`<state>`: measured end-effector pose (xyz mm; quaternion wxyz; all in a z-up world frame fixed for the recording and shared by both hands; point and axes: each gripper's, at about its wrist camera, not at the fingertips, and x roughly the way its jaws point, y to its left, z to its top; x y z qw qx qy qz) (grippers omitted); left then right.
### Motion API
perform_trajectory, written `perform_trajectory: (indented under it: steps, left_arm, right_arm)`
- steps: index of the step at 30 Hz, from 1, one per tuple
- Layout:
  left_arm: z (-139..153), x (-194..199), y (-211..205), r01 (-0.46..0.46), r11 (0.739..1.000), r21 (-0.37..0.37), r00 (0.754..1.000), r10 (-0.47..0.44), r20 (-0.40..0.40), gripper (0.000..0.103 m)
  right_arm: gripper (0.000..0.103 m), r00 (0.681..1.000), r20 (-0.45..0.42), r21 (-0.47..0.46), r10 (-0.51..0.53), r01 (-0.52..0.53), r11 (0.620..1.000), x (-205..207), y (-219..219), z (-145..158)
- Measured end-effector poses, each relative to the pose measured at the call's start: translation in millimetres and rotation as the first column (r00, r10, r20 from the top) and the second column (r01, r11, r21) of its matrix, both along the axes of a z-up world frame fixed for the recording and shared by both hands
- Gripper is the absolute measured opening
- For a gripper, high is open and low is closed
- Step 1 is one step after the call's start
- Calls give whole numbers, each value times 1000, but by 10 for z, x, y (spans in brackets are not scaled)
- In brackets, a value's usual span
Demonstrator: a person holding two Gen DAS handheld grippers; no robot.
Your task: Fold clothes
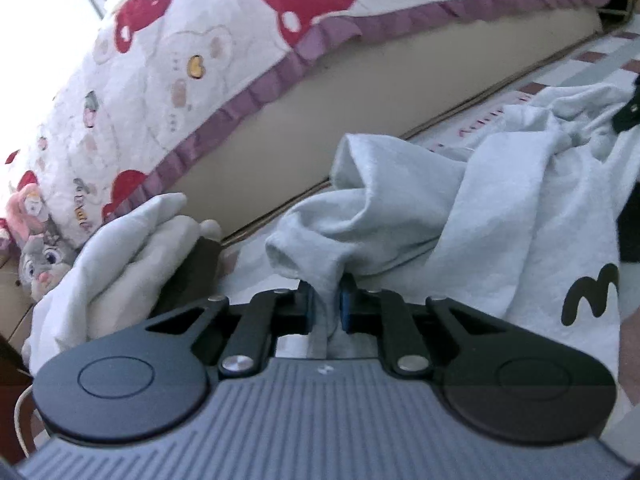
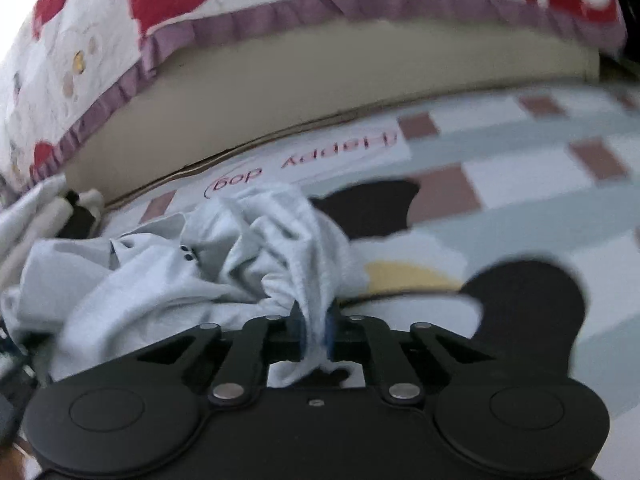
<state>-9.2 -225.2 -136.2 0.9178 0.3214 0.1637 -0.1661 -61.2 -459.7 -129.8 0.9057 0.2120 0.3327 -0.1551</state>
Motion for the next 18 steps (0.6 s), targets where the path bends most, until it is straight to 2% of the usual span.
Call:
perform_trajectory:
  steps: [2,4,8,9,12,13,16,17,18]
  left_arm:
    - [149,-4,51,-14,1000,-13,999,14,47,11]
    - [351,-22,106,-19,999,-41,996,22,87,11]
    - [827,10,204,-13,991,-132,991,30,131,11]
    - [950,-19,212,2,988,-155,985,25,171,11]
    - [1276,-156,197,73,980,-185,953,-13,304,11]
    - [1382,-174,180,90,976,-197,950,-25,311,11]
    - [1496,116,142,76,955,-287,991,-42,124,16]
    - [1530,219,130,66,947,-316,997,-50,57,22]
    - [1411,362,83,36,955,-294,999,-39,-4,33]
  right_arm:
    - [7,999,12,-116,31,-30,993,6,68,175]
    - [6,998,37,-245,55,-45,969,27,137,400]
    - [5,991,104,-459,82,-25,888,114,202,933]
    - [5,988,133,-466,77,-6,885,142,170,1093]
    - [5,970,241,-398,31,70,915,239,-14,1609]
    - [5,964,266,-402,22,90,911,280,-42,1742]
    - [5,952,307,-477,4,150,866,453,-91,2030]
    - [6,954,299,-504,-12,169,847,542,-117,2058]
    - [9,963,268,-537,-29,174,825,655,-174,2047]
